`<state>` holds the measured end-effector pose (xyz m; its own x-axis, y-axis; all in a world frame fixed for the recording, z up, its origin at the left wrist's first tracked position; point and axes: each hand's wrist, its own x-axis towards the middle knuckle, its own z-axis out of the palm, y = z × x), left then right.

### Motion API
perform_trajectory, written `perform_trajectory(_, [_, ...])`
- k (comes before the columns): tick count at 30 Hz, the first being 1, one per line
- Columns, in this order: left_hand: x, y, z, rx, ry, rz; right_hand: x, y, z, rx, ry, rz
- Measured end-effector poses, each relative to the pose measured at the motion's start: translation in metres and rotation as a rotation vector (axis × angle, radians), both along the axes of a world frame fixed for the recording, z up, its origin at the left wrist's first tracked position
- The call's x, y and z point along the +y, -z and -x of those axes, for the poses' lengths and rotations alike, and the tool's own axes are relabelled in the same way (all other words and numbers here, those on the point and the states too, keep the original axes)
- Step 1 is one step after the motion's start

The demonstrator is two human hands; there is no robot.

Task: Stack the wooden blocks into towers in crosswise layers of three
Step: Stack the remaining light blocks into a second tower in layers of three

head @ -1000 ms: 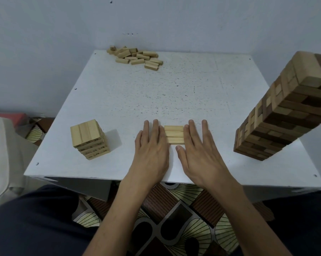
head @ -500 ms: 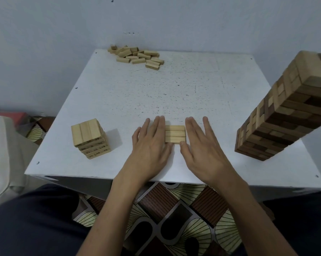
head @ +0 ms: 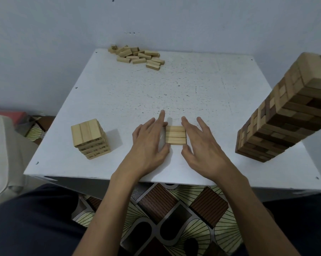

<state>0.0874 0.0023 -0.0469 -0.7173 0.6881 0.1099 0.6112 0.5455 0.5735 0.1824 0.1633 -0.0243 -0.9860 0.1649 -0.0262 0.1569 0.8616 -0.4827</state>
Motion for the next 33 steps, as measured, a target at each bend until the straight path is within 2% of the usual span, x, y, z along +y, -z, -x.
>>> perform_trajectory(20, [0.002,-0.003,0.003,0.087,0.033,-0.05,0.002,0.003,0.004,0.108,-0.023,-0.027])
perform_trajectory(27, [-0.01,-0.035,0.001,0.213,0.025,-0.055,-0.003,-0.016,0.003,0.206,-0.089,0.046])
perform_trajectory(33, [-0.044,-0.069,0.001,0.273,-0.064,-0.06,-0.025,-0.042,0.02,0.307,-0.198,0.017])
